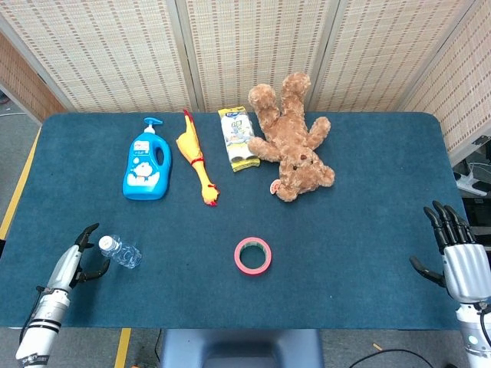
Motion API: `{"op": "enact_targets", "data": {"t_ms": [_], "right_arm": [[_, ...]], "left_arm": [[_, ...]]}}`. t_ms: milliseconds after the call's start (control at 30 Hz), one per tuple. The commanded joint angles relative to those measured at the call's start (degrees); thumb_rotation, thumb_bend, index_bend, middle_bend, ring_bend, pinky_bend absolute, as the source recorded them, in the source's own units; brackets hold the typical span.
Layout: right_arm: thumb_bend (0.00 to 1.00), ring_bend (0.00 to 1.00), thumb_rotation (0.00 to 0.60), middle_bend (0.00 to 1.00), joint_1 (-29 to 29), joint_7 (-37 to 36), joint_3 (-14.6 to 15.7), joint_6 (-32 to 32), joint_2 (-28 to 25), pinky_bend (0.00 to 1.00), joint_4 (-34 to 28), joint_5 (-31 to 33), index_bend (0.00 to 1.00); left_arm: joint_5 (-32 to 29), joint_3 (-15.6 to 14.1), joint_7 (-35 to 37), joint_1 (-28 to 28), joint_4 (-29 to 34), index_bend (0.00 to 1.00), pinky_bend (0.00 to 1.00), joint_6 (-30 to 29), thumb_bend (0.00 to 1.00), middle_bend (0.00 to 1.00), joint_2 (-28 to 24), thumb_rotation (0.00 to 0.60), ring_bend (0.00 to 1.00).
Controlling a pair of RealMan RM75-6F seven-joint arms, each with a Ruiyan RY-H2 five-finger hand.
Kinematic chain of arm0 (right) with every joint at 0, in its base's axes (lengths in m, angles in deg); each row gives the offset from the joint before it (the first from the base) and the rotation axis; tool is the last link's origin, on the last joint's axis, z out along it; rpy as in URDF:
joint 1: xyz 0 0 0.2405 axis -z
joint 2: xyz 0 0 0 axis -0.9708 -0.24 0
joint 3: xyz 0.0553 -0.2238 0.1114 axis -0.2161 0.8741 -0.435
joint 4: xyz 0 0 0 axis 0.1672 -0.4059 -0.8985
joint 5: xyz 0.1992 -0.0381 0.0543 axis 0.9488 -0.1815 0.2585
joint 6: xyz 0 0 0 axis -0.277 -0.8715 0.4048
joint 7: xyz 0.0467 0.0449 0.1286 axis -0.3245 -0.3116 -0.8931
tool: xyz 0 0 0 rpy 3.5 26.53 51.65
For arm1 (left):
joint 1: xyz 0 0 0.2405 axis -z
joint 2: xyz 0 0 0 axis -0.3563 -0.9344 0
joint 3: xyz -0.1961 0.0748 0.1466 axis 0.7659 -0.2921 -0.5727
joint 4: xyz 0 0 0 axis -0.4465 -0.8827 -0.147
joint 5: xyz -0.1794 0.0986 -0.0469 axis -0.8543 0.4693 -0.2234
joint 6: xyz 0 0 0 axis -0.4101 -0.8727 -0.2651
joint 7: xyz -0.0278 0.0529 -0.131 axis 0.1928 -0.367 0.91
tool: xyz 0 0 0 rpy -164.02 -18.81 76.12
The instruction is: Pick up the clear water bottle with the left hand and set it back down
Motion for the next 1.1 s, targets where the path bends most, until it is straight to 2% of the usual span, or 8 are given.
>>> {"op": "enact_targets", "data": {"t_ms": [33,433,600,767,933,1100], "right_arm": [[0.1,0.0,0.6,0.0,0.0,-0.2,0.1,0.1,-0.1,0.16,0.0,-0.2,0.0],[0.1,0.0,0.6,0.0,0.1,0.0,0.0,0.8,-0.2,0.16,-0.2,-0.6,0.0],[0.1,0.0,0.6,0.0,0.0,0.3,0.0,1.4,-0.2,0.16,-0.3,-0.6,0.0],[0.1,0.0,0.6,0.0,-0.1,0.2,0.1,1.9,-0.5,0.16,-0.4,-0.8,0.0],[0.1,0.0,0.6,0.0,-0.2,-0.1,0.1,2.3,-0.7,0.16,-0.5,-0.7,0.0],[0.1,0.0,0.6,0.0,-0.2,-0.3,0.0,2.5,-0.8,0.16,-0.6,-0.7,0.0]], "left_arm": [[1.4,-0.2,2.6,0.5,1.4,0.0,0.2,0.4,0.38,0.0,0.2,0.6,0.01],[4.9,-2.8,8.4,1.2,5.4,0.0,0.2,2.6,0.38,0.0,-3.4,0.6,0.01],[4.9,-2.3,11.0,1.3,4.4,0.0,0.2,1.5,0.38,0.02,-1.1,0.6,0.01],[3.7,-0.9,11.8,1.4,2.1,0.01,0.2,-0.8,0.38,0.05,3.6,0.6,0.02],[1.1,1.1,11.2,0.7,-0.8,0.12,0.2,-4.2,0.38,0.16,9.1,0.6,0.1],[-0.4,2.5,10.7,0.3,-2.1,0.36,0.2,-6.2,0.43,0.39,11.7,0.6,0.3]]}}
